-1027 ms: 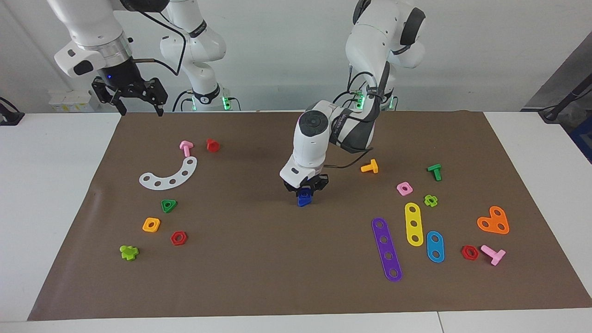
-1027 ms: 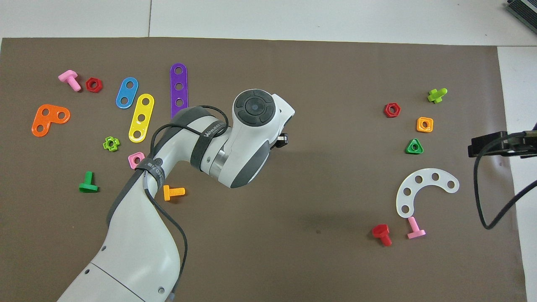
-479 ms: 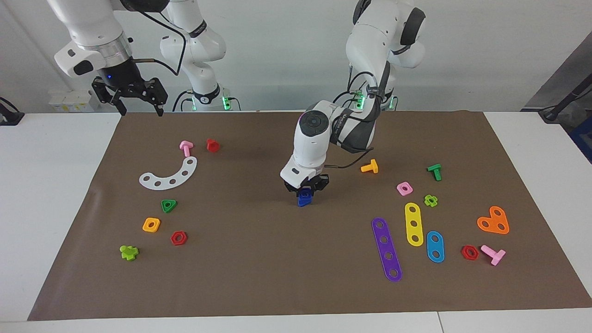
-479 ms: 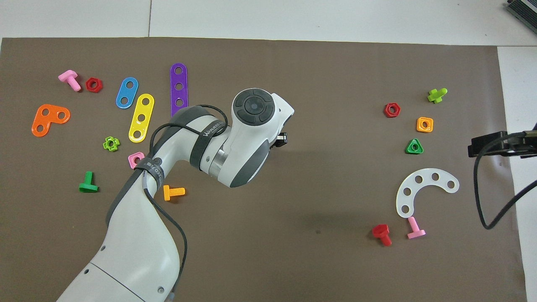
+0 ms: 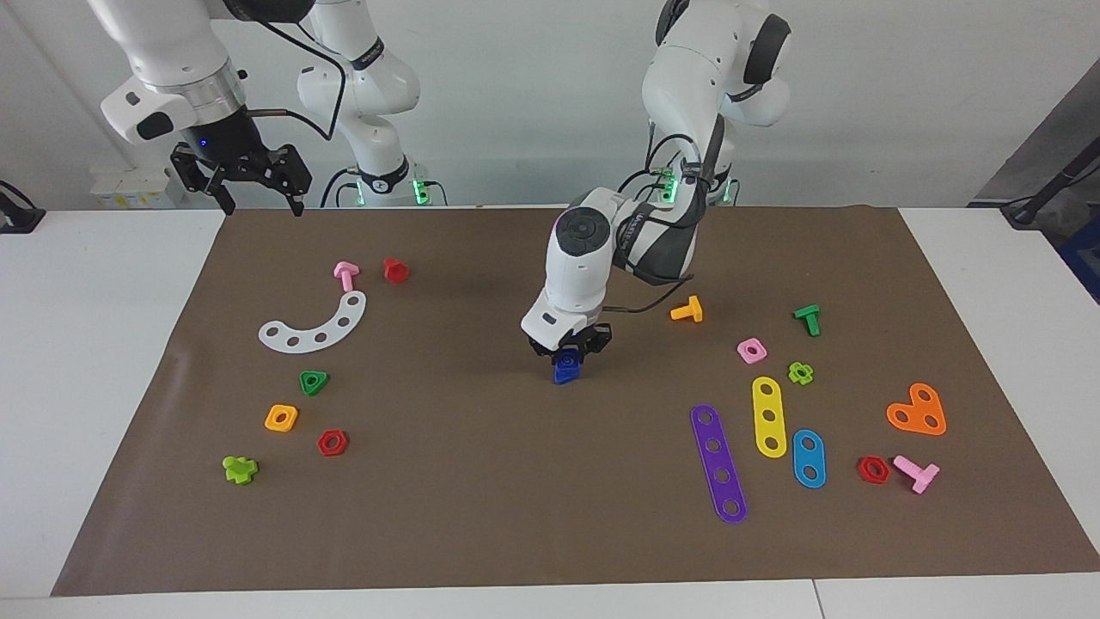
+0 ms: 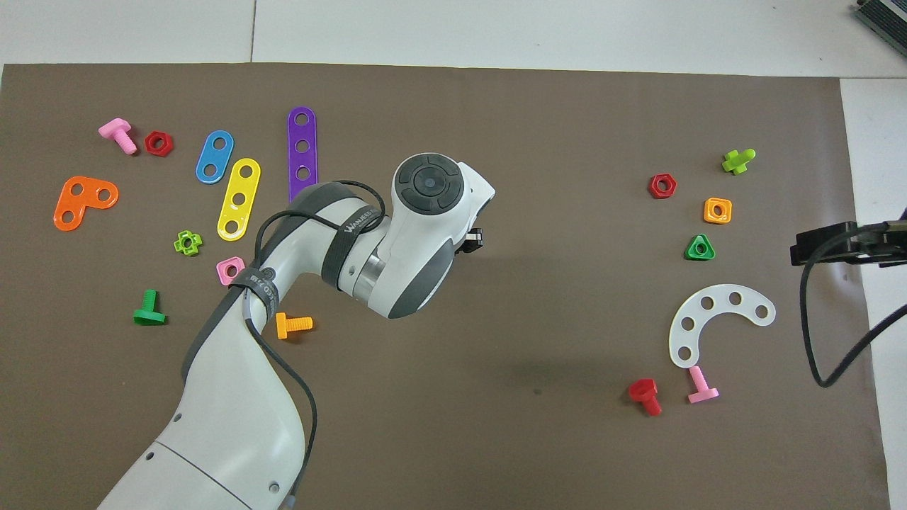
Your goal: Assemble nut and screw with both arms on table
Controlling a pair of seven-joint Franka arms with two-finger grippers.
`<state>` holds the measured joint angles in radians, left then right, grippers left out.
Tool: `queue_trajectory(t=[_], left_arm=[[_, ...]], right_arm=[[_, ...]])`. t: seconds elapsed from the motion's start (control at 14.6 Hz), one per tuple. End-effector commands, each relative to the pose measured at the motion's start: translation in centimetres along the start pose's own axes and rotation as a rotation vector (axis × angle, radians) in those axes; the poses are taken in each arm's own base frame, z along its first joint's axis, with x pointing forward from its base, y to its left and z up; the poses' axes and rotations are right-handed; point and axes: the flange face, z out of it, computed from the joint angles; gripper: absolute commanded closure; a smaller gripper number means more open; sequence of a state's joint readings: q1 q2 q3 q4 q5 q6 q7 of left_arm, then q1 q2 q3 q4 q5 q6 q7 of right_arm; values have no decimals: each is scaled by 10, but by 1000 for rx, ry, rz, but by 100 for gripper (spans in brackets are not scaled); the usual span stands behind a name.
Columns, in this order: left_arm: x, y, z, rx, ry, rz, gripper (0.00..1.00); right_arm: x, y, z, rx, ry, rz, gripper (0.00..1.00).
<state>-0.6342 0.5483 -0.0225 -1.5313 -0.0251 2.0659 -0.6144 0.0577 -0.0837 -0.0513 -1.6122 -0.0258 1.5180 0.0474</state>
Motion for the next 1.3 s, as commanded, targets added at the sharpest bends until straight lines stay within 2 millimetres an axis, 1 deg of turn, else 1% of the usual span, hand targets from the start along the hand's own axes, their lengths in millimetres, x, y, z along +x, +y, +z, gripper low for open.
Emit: queue_trajectory(t=[0.0, 0.14, 0.21, 0.34, 0.41, 0.48, 0.55, 0.62, 0.68, 0.82, 0.96, 1.03, 1.1, 1.16, 1.23], left_arm=[[-9, -7, 16, 6, 26, -10, 90], [-8, -8, 16, 3, 30, -12, 90], [-8, -8, 17, 4, 29, -12, 88], [-7, -7, 16, -4, 39, -12, 69], [-7, -6, 15, -8, 43, -10, 48], [-6, -5, 13, -11, 49, -10, 22], [-5, -5, 12, -12, 50, -12, 2], [-5, -5, 10, -14, 50, -12, 0], [-3, -6, 9, -13, 49, -14, 0], [1, -7, 0, -16, 49, -20, 0], [7, -6, -25, -7, 29, -26, 0], [10, -9, -42, -1, 19, -29, 0], [17, -22, -63, -1, 17, -46, 0], [26, -48, -96, -17, 43, -80, 0], [31, -77, -128, -34, 66, -104, 0]], right_arm=[[-4, 1, -5, -8, -2, -22, 0], [-4, 2, -5, -8, -2, -20, 0], [-4, 2, -4, -8, -3, -20, 0], [-4, 1, -5, -8, -2, -22, 0], [-4, 1, -5, -8, -1, -22, 0], [-4, 1, -4, -8, -3, -22, 0], [-4, 1, -5, -8, -2, -22, 0], [-4, 2, -5, -8, -2, -20, 0], [-4, 1, -5, -8, -1, -22, 0], [-4, 1, -5, -8, -1, -22, 0], [-4, 1, -4, -8, -3, -22, 0], [-4, 1, -4, -8, -3, -22, 0], [-4, 1, -5, -8, -2, -22, 0], [-4, 2, -4, -8, -3, -20, 0], [-4, 1, -4, -8, -3, -22, 0]])
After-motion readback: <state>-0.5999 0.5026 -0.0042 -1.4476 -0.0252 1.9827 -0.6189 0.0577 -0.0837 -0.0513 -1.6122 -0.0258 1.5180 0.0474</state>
